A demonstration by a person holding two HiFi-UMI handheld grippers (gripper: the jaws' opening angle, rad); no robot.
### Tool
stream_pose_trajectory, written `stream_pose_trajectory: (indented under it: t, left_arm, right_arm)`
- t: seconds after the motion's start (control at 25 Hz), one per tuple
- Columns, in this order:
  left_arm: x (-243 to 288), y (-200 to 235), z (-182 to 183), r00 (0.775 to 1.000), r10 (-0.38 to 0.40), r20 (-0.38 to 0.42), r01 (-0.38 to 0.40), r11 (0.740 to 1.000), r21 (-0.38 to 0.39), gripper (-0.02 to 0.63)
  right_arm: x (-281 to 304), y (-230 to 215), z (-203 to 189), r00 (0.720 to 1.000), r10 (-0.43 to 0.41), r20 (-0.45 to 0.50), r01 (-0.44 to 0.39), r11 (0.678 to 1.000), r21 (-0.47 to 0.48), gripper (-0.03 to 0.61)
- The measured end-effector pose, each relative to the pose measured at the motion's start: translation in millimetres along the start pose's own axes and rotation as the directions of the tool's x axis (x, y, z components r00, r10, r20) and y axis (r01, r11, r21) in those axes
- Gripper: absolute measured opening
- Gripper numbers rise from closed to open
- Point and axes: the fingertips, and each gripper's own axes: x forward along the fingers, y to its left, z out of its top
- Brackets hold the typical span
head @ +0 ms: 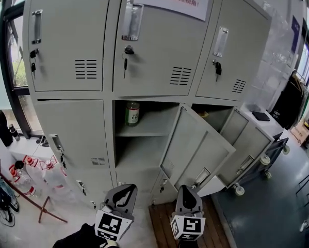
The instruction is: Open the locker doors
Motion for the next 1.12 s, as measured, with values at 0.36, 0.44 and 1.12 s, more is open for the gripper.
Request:
stream_pose_trajectory:
  t: [0.36,0.44,1.12]
  left_arm:
    - [-40,43,-3,0.988,0.154,-0.014,-0.154,0.988,0.012,0.026]
    - [-48,50,-4,0.983,0.182,-0.018,-0.182,0.983,0.01,0.026]
    - [-70,55,-6,0.968,0.25,-0.02,-0.25,0.968,0.003,0.026]
  right_arm:
    - [21,76,5,0.981,0.191,0.026,-0.191,0.982,0.004,0.015]
    - [23,91,5,0.974,0.227,0.029,-0.227,0.974,0.004,0.015]
    - [17,117,4,0.952,0.306,0.03,-0.306,0.952,-0.004,0.015]
